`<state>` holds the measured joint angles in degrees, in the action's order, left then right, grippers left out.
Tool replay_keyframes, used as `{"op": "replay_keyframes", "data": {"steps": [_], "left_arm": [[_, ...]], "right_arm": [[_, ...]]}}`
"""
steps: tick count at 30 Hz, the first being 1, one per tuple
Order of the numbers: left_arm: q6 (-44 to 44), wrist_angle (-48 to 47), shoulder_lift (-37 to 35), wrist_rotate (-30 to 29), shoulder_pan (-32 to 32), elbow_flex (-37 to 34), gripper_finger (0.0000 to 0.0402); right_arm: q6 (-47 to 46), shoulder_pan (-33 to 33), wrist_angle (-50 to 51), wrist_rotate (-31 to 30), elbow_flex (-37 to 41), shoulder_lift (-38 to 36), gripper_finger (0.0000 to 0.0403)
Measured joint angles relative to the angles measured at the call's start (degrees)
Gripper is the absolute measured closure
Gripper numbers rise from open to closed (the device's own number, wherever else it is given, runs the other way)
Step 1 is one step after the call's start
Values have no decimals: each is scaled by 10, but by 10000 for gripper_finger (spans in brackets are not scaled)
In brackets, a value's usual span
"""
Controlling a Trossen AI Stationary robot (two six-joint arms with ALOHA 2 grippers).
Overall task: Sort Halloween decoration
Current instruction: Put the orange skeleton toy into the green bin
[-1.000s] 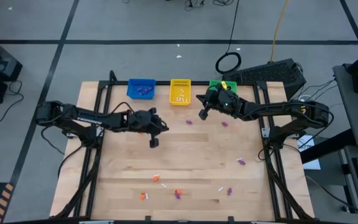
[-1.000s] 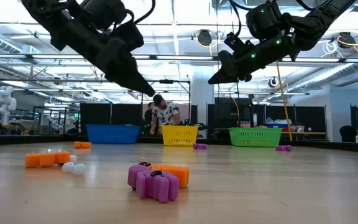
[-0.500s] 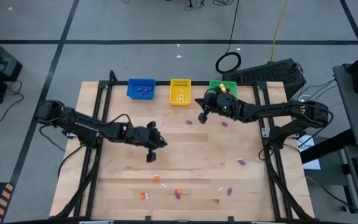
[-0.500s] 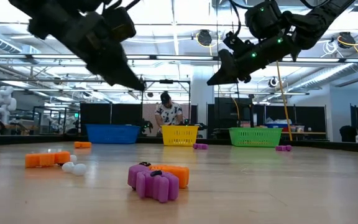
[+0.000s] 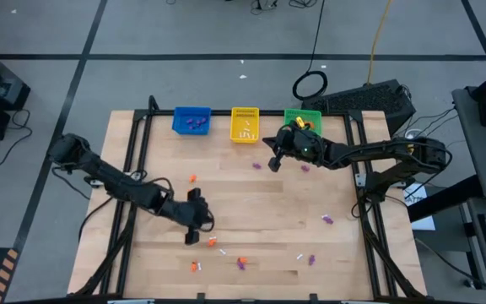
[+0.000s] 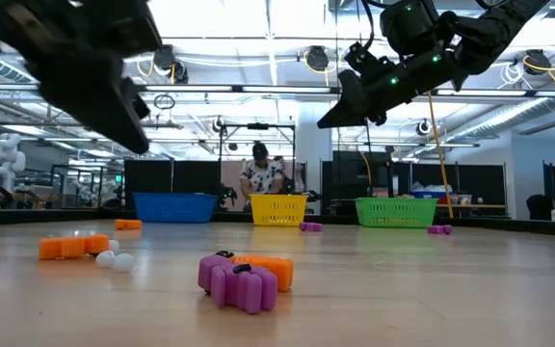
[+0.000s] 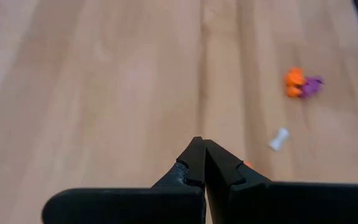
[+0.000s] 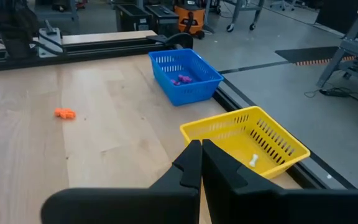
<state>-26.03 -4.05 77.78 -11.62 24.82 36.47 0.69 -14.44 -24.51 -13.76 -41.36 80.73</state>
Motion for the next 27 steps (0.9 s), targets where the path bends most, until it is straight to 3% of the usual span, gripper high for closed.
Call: {"op": "replay_keyframes", "data": {"steps": [4, 17, 27], "left_arm": [[-27, 1, 1, -11, 39, 0, 383], [-157, 38, 100, -14, 98, 1, 238], [-203, -7, 186, -31, 110, 70, 226]], "right_arm": [[0, 0, 2, 0, 0, 0, 403], [4, 0, -1, 0, 0, 0, 403], [-4, 1, 12, 0, 0, 0, 403]]}}
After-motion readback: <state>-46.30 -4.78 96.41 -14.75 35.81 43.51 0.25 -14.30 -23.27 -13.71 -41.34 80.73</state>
